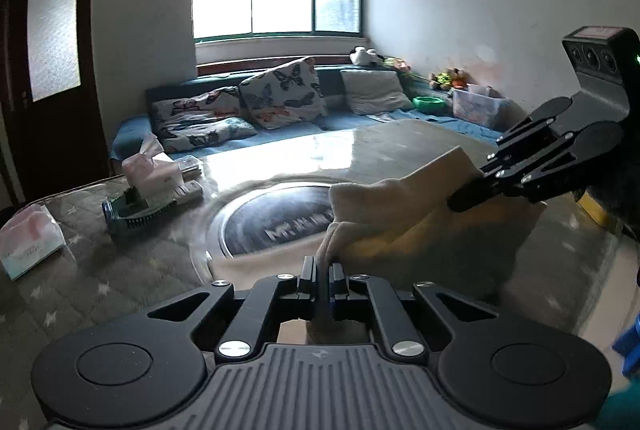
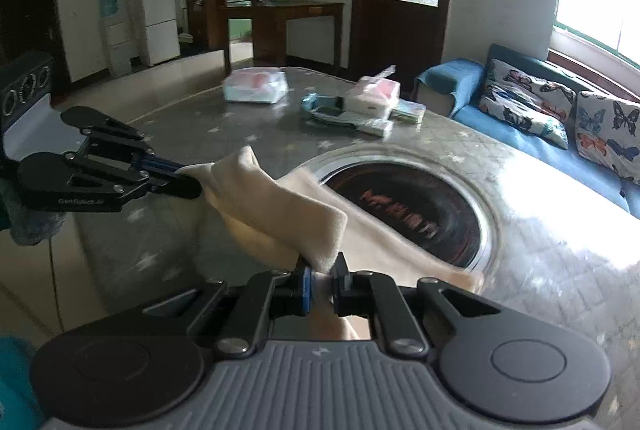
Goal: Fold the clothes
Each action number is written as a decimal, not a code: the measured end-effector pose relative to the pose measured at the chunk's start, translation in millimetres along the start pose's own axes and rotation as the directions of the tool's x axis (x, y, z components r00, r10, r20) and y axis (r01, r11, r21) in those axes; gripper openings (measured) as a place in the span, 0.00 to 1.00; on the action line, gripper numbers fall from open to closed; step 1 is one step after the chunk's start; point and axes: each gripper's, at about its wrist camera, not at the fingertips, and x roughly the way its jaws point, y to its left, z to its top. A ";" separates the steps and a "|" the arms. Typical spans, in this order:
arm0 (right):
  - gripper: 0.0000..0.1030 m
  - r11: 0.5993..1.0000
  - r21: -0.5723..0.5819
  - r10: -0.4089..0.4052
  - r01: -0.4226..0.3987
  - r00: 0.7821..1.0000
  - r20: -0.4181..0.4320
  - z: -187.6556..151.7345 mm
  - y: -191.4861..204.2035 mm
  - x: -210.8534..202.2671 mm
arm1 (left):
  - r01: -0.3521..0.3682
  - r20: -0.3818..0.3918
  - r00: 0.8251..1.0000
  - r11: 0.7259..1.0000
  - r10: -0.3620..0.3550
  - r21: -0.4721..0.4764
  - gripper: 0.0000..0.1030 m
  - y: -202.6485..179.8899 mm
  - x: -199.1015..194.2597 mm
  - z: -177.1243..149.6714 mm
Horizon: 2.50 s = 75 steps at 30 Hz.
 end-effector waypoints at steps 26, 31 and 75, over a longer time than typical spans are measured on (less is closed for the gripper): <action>0.24 0.972 0.216 -0.080 0.087 0.996 -0.043 2.8 -79.7 105.0 | -0.076 -0.116 0.991 0.989 0.061 -0.129 0.08 35.1 96.6 16.5; 0.24 0.976 0.207 -0.050 0.065 0.996 -0.074 -6.6 -61.7 120.9 | -0.095 -0.186 0.980 0.989 0.073 -0.112 0.10 29.3 119.1 4.2; 0.25 0.932 0.299 -0.178 0.207 0.977 -0.120 -62.2 -101.8 76.5 | -0.132 -0.222 0.970 0.982 0.100 -0.133 0.31 11.7 153.5 4.4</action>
